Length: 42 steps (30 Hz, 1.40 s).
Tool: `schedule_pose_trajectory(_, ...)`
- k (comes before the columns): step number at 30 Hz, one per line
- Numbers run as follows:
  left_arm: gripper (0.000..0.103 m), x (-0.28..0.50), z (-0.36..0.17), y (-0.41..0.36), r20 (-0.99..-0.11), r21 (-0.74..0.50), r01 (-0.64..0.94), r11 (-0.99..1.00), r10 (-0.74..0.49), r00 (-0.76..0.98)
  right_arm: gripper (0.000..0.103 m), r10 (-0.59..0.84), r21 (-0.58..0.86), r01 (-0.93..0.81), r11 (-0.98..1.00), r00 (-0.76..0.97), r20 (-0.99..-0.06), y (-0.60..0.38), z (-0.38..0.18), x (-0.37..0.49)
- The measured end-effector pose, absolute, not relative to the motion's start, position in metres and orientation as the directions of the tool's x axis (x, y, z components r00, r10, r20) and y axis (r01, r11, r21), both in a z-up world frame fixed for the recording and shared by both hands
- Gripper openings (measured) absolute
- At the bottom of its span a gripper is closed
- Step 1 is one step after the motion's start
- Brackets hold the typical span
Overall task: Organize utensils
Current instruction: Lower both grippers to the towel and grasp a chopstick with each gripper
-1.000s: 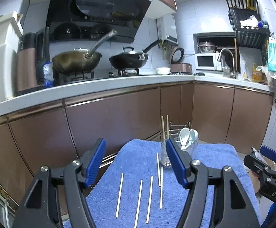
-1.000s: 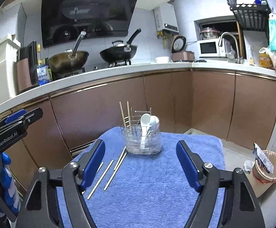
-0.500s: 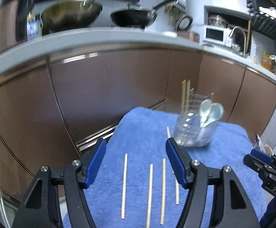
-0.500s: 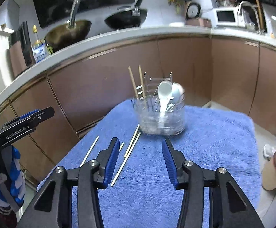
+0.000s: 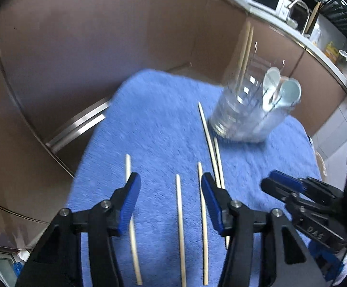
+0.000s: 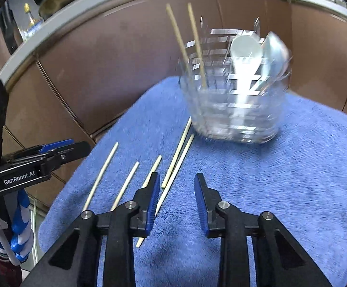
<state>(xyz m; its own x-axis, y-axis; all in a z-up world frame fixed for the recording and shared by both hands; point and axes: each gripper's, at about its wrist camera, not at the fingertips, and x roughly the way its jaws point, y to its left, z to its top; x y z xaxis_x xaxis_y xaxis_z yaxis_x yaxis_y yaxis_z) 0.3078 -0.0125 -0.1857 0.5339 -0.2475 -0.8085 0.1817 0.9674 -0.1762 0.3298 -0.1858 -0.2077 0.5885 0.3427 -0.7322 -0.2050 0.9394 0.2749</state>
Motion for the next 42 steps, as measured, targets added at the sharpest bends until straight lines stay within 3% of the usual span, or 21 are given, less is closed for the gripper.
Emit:
schedule_pose_trajectory(3, 0.048, 0.313, -0.204, -0.018, -0.834, -0.17, 0.197, 0.966, -0.247, 0.493, 0.028, 0.346, 0.277, -0.208, 0.938, 0.558, -0.754, -0.182, -0.221, 0.342)
schedule_pose_trajectory(13, 0.029, 0.329, -0.235, -0.027, -0.874, -0.19, 0.234, 0.953, -0.273, 0.401, 0.022, 0.367, 0.293, -0.221, 0.93, 0.517, -0.774, -0.167, -0.241, 0.373)
schedule_pose_trajectory(30, 0.022, 0.337, -0.255, -0.037, -0.899, -0.188, 0.308, 0.933, -0.29, 0.328, 0.016, 0.285, 0.201, -0.224, 0.954, 0.459, -0.841, -0.125, -0.257, 0.42)
schedule_pose_trajectory(36, 0.014, 0.336, -0.256, -0.041, -0.904, -0.149, 0.313, 0.938, -0.258, 0.341, 0.016, 0.252, 0.175, -0.209, 0.962, 0.435, -0.864, -0.117, -0.266, 0.424)
schedule_pose_trajectory(42, 0.006, 0.336, -0.255, -0.039, -0.903, -0.147, 0.291, 0.945, -0.249, 0.351, 0.005, 0.261, 0.202, -0.179, 0.963, 0.425, -0.867, -0.109, -0.27, 0.436)
